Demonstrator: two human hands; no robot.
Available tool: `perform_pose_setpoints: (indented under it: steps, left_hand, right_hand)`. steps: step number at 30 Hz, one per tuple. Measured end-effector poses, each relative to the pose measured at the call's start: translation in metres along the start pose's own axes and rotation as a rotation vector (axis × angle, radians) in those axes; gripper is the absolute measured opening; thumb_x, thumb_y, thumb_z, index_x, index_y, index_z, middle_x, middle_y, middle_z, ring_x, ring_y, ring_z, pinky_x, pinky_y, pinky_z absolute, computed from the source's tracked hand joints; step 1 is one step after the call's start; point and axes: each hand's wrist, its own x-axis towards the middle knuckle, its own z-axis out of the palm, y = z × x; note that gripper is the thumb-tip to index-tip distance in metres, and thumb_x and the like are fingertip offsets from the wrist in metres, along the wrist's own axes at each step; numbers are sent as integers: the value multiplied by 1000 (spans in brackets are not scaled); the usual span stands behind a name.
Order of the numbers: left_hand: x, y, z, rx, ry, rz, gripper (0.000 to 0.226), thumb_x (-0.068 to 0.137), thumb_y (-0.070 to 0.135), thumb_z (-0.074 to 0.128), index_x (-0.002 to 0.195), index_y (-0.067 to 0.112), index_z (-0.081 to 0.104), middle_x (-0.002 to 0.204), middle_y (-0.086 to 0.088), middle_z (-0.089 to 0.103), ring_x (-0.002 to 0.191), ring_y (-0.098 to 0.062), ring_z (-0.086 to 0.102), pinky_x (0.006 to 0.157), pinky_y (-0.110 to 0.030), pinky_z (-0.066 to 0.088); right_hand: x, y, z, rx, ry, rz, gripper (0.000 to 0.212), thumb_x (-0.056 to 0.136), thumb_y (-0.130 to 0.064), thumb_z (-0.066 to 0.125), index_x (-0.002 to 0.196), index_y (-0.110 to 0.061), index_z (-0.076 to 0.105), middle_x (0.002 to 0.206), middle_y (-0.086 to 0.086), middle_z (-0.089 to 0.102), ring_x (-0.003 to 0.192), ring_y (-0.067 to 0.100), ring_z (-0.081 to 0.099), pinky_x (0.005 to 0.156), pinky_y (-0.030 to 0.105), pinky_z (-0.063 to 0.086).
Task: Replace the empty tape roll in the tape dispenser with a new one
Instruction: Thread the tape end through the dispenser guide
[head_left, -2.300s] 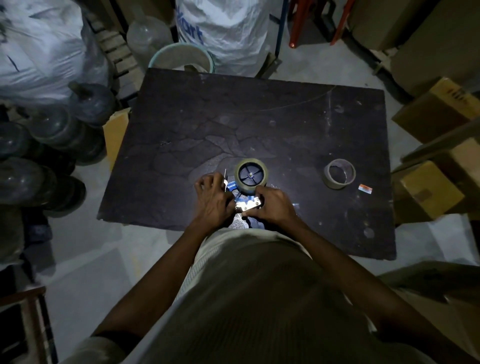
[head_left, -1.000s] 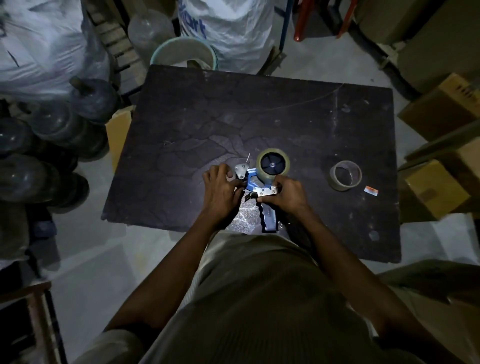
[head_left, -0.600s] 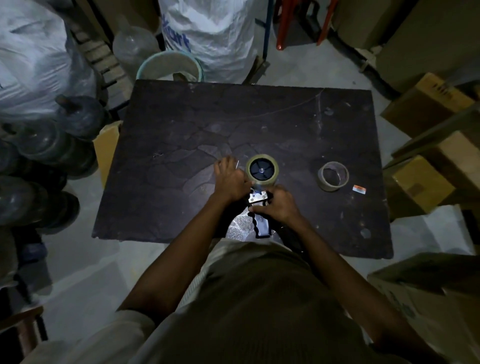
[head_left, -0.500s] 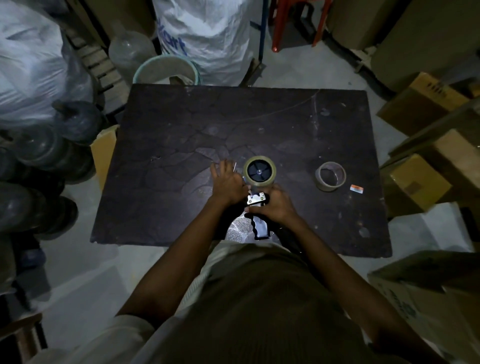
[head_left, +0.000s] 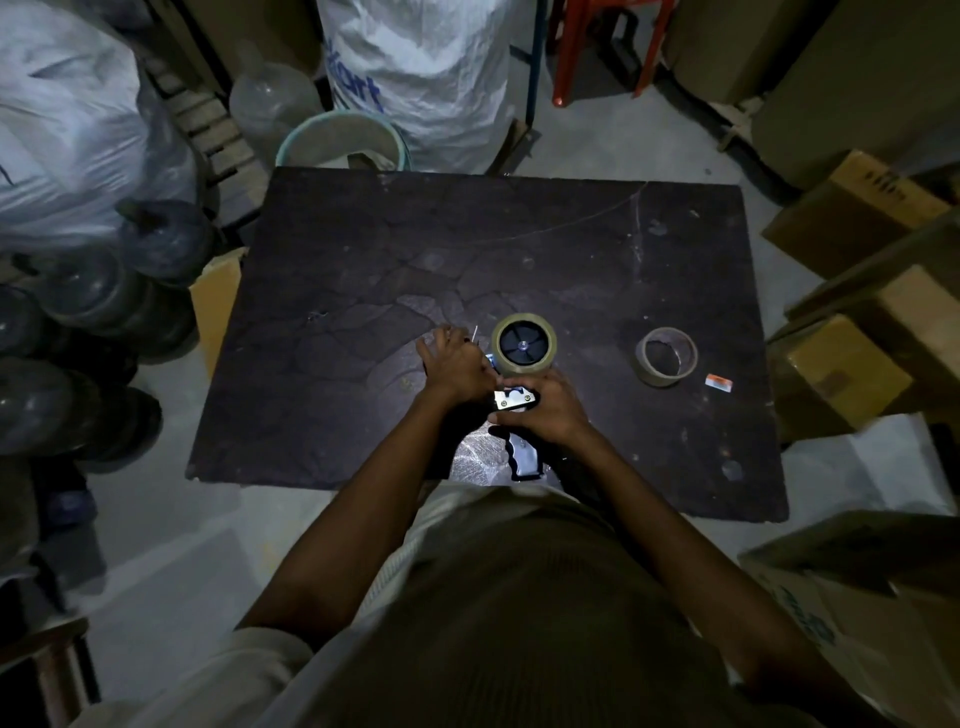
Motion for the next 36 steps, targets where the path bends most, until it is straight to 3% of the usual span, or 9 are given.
perform_pose_setpoints:
  steps: [4,8,10,13,16,20,24,29,36]
  left_hand:
    - [-11,1,-1,42,150,29,34,76,53,67,98,30,80,147,-3,44,143,-33,23,113,-58,16]
    - [-20,-4,-2,14,263,112,24,77,46,69,88,29,81,149,-5,43,141,-32,25,111,-53,15]
    - [-22,-8,-3,-1,271,138,23,78,47,69,88,30,82,151,-7,40,140,-33,25,110,-51,15]
    - [-26,-17,1,51,297,196,25,80,49,64,88,33,81,152,-10,38,138,-35,27,108,-50,19]
    - [-32,-23,5,61,386,281,35,83,53,53,80,31,80,148,-8,43,135,-36,32,104,-49,26]
    - [-40,-25,14,135,494,359,23,83,41,63,78,24,78,138,-6,51,129,-30,34,99,-46,26]
    - [-46,-29,21,150,493,379,22,88,39,62,79,22,73,122,-6,52,112,-27,37,87,-43,28]
    - [-58,-34,27,101,491,374,23,91,34,61,75,20,70,108,-4,46,101,-25,38,84,-42,33]
    - [-72,-40,38,36,523,403,19,91,28,65,76,17,67,100,-5,47,94,-24,40,80,-39,32]
  right_hand:
    - [-7,-15,-11,-11,-30,-43,69,46,-82,79,107,-52,69,104,-11,75,103,18,68,92,44,55]
    - [-15,-17,-15,-36,1,25,48,54,-59,87,92,-32,74,89,-6,74,84,13,69,70,33,55]
    - [-18,-15,-11,-70,27,73,50,52,-69,79,84,-34,67,87,-4,70,79,13,66,60,25,43]
    - [-25,-18,-4,-64,83,123,40,54,-58,76,79,-32,58,86,-1,61,73,14,60,57,22,34]
    - [-32,-26,-2,-81,123,129,37,54,-51,73,80,-28,60,86,-2,56,72,15,57,56,26,36]
    - [-33,-24,1,-94,148,119,35,59,-50,74,82,-28,61,85,-4,54,70,11,54,56,28,41]
    - [-34,-24,-1,-78,171,101,37,59,-52,74,86,-28,65,84,-5,55,70,11,55,62,30,48]
    - [-36,-27,-4,-95,141,59,33,57,-47,78,80,-29,62,82,-4,55,67,11,52,57,29,39]
    - [-35,-25,-4,-79,124,64,38,53,-47,80,82,-27,67,83,-5,58,69,12,57,62,35,52]
